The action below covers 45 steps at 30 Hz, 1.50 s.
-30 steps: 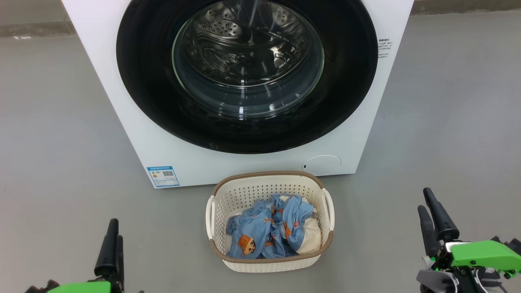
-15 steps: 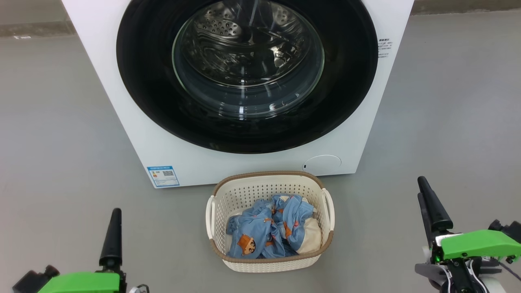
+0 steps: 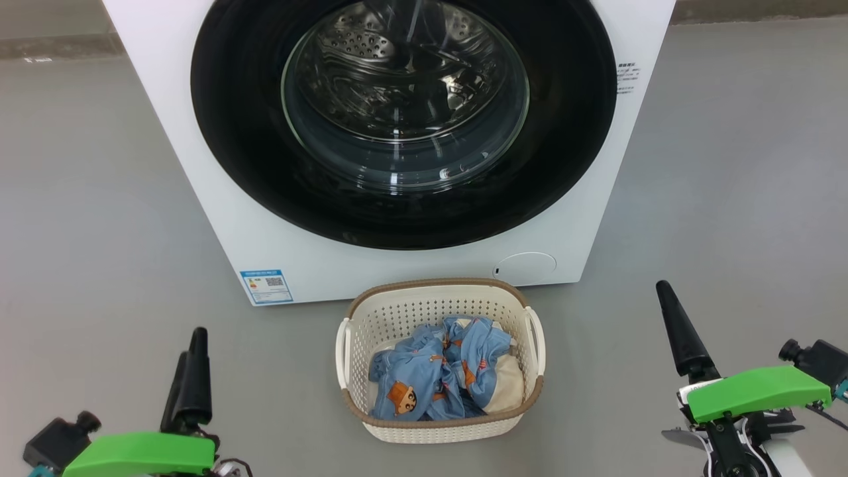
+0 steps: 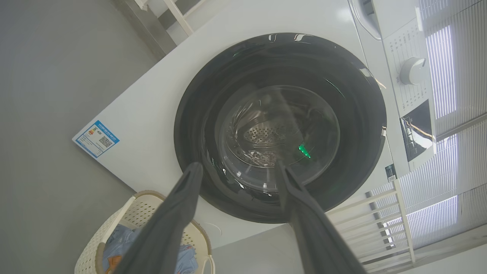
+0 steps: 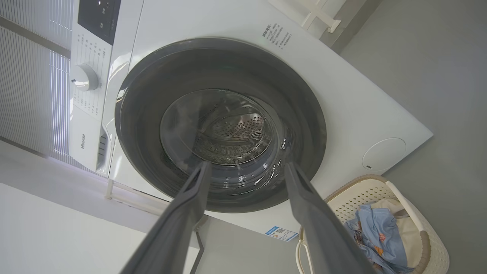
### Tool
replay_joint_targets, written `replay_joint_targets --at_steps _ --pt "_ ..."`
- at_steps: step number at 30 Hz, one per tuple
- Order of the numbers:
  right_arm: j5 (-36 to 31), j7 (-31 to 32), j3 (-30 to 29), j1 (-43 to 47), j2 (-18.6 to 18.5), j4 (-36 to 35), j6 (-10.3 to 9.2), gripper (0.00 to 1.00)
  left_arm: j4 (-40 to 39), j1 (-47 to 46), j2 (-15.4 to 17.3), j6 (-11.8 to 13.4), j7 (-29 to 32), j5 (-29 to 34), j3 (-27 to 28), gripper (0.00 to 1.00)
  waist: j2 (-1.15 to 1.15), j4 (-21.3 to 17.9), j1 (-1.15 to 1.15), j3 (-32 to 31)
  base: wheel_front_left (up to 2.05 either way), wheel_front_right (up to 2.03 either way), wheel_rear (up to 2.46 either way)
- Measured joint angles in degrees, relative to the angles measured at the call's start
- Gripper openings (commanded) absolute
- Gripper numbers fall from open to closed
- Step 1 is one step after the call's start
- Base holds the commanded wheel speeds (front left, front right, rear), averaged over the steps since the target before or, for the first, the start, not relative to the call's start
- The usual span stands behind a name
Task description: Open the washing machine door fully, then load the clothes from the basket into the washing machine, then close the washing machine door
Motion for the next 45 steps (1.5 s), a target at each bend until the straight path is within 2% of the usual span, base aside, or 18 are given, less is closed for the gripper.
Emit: replay_joint_targets --at_steps 33,45 --pt "-24.83 -4.88 6.91 -4.74 -3.7 4.7 0.01 1.0 1.58 -2.18 0.86 -0.03 -5.45 29.1 -2.69 1.0 0.0 0.34 0.0 0.14 0.0 0.0 0.0" --pt "-31.41 -6.81 9.03 -5.64 -4.39 4.81 0.01 1.0 2.65 -2.72 0.87 -0.11 -7.21 33.67 -3.55 1.0 0.0 0.43 0.0 -0.37 0.0 0.0 0.0"
